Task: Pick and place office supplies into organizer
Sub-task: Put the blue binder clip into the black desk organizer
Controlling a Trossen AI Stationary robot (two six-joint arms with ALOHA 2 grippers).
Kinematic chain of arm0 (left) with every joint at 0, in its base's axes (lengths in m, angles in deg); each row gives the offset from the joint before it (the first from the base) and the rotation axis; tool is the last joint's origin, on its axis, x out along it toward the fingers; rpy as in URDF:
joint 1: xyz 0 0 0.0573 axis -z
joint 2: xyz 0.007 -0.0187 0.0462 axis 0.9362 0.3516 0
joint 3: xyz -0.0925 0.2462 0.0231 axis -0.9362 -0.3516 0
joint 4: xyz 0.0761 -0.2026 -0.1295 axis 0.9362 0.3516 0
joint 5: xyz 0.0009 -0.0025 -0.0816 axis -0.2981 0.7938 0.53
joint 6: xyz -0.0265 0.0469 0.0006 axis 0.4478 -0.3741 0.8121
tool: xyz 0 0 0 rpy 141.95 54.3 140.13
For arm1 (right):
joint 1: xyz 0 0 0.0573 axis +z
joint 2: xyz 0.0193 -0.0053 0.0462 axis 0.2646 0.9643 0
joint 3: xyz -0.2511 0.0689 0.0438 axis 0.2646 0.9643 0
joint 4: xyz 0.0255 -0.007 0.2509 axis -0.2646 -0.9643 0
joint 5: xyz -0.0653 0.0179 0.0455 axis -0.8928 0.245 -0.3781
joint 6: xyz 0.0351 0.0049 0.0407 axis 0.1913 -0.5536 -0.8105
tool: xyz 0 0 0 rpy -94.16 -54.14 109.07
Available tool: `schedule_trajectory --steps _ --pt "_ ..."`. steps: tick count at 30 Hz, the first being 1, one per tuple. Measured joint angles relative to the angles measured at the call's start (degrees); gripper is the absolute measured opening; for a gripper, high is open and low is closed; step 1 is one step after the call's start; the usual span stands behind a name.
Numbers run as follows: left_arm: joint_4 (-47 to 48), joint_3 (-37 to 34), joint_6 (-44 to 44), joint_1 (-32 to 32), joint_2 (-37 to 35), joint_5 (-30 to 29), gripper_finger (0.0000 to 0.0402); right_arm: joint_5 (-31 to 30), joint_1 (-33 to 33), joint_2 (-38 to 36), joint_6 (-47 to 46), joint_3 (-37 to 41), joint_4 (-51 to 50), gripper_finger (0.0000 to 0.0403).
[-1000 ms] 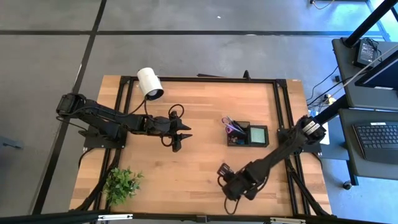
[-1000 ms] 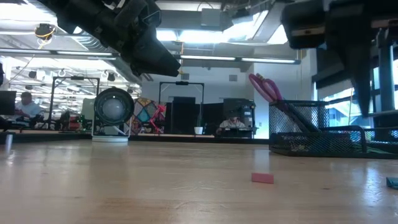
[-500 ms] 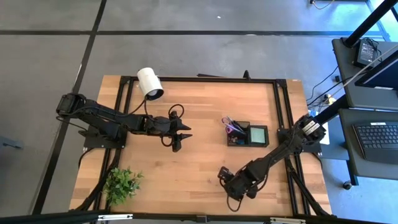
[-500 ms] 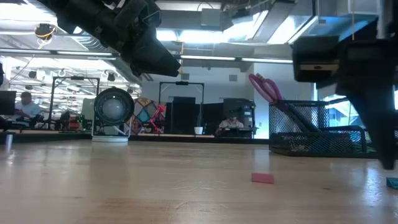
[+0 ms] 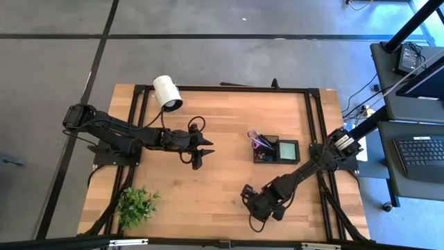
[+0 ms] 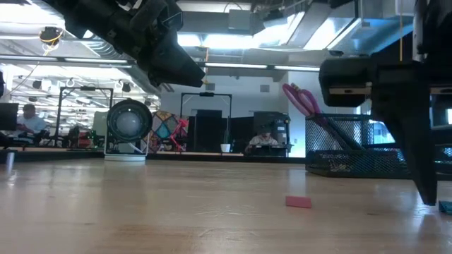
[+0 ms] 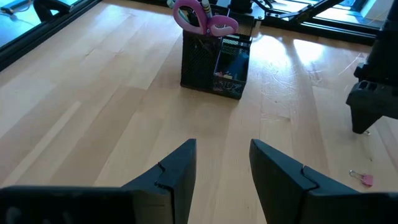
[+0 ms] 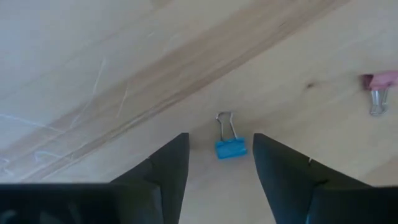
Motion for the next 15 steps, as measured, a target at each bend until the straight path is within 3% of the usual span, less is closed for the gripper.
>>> schedule_trajectory --steps 15 --pt "1.7 0.0 0.0 0.0 0.0 0.0 0.0143 1.0 0.0 1.8 -0.4 -0.2 -0.1 0.0105"
